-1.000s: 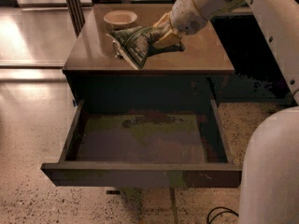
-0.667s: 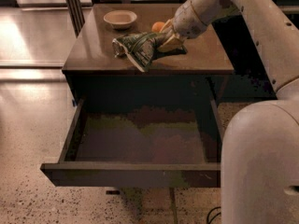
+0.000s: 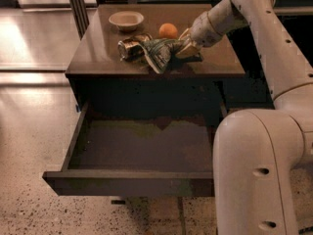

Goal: Pick green jalapeno chip bag from top drawer and place on counter

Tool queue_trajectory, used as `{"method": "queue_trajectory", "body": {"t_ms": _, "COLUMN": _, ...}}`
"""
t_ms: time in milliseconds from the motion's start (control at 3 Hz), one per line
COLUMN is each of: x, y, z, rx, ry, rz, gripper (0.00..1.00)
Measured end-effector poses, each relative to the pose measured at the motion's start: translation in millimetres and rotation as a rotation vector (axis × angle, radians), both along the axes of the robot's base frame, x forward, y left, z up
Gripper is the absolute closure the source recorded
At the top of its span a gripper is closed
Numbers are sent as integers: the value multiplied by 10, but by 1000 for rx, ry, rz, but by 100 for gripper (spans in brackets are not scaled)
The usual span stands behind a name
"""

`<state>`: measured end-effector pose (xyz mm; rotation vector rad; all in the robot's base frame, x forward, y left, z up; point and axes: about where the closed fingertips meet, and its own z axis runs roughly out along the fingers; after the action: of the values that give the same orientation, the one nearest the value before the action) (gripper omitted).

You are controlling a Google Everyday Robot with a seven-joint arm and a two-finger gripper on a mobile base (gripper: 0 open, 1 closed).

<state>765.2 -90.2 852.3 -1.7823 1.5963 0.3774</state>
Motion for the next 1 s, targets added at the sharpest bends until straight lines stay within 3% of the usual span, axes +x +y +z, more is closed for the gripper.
{"method": "queue_trajectory", "body": {"t_ms": 333, "x": 185, "y": -252, "z": -116, "rx": -13, "ry": -11, "rz": -76, "gripper": 100}}
{"method": "queue_trajectory", "body": {"t_ms": 667, "x": 197, "y": -252, "z": -114, "rx": -13, "ry": -14, "rz": -77, "gripper": 100}}
{"method": "queue_trajectory", "body": {"t_ms": 1000, "x": 197, "y": -252, "z": -114, "rx": -13, "ry": -14, "rz": -77, "gripper": 81}}
